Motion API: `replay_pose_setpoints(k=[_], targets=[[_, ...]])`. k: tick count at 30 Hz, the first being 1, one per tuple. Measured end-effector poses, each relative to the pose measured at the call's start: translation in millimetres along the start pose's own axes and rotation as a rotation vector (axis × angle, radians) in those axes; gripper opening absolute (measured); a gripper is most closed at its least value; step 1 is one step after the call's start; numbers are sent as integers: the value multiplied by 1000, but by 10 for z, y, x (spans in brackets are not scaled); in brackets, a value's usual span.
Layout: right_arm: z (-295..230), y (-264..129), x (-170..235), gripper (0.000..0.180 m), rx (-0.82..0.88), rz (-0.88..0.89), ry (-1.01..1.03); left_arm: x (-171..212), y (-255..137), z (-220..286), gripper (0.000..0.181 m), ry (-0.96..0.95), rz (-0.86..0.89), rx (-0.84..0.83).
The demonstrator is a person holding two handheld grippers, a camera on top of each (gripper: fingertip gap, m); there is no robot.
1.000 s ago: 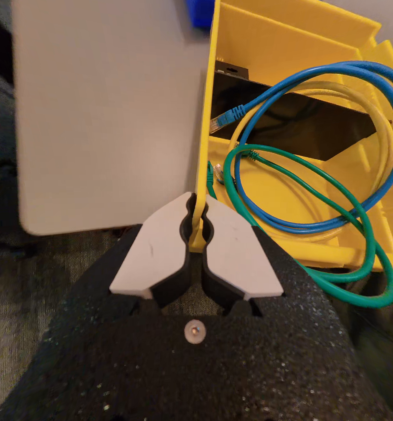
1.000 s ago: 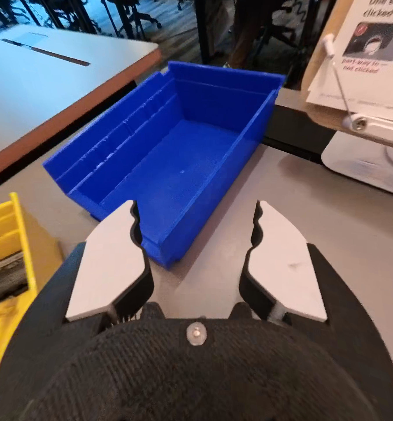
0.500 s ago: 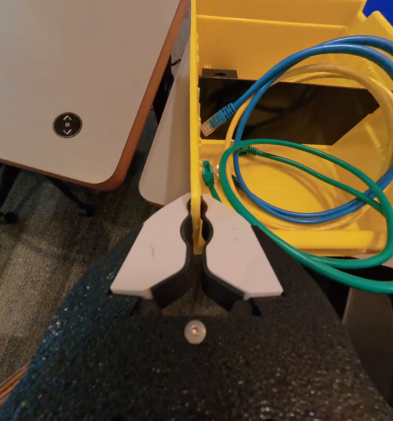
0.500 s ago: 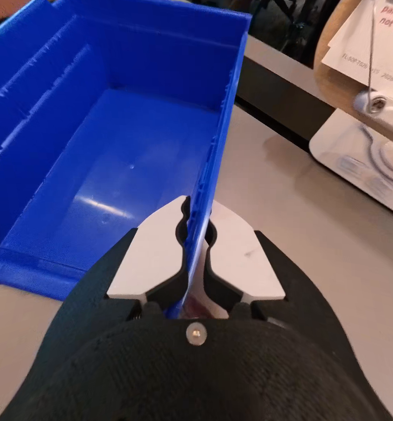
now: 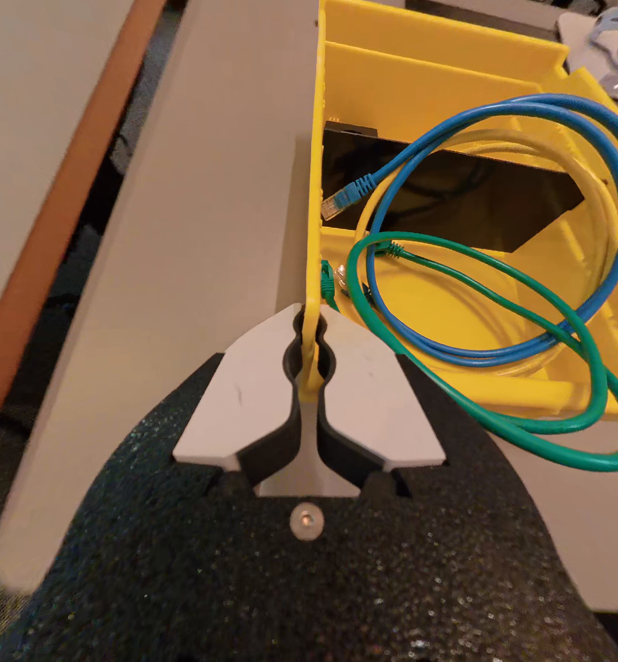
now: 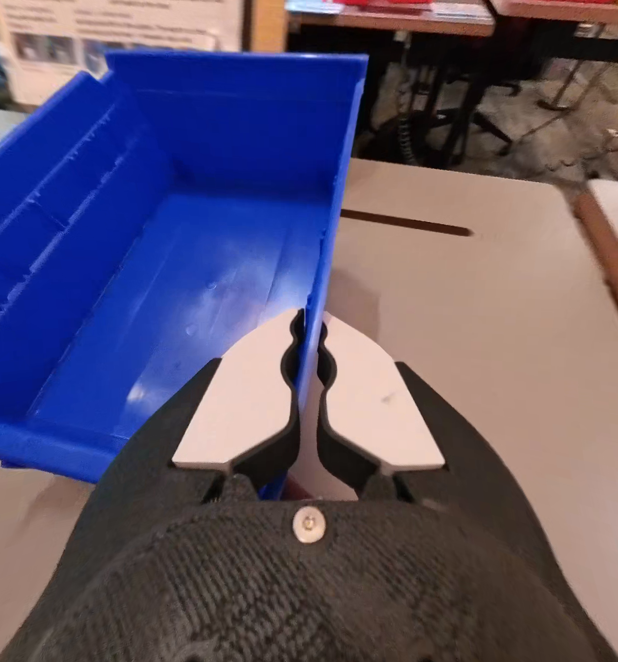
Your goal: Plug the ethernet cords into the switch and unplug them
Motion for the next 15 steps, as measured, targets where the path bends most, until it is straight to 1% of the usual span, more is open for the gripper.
replay_pose_setpoints(k=[2,4,8,9,12,15], targets=[[436,-13,135,4,76,-40,0,-102,299,213,3,-17,2,31],[812,13,286,4,113,-102,10,-178,586,420,4,-30,-3,49],[1321,138,453,4,142,-187,52,-268,988,801,4,-47,3,55],[1385,168,446,4,151,-197,66,-276,1055,882,4,-40,7,50],[1426,301,397,4,177,-238,-4,-268,1215,1006,4,-36,15,18],[1438,467,476,4,122,-243,62,-244,1250,979,4,-130,15,61]])
Point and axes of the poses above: each gripper's, where its closed fingertips meet, y out along the fingers, x out of its underside, z = x × y across the jaws, the point moved 5 cm from there along -y, back along the fingers, and after that the axes turned 9 degrees about -y, right-handed, at the moved point
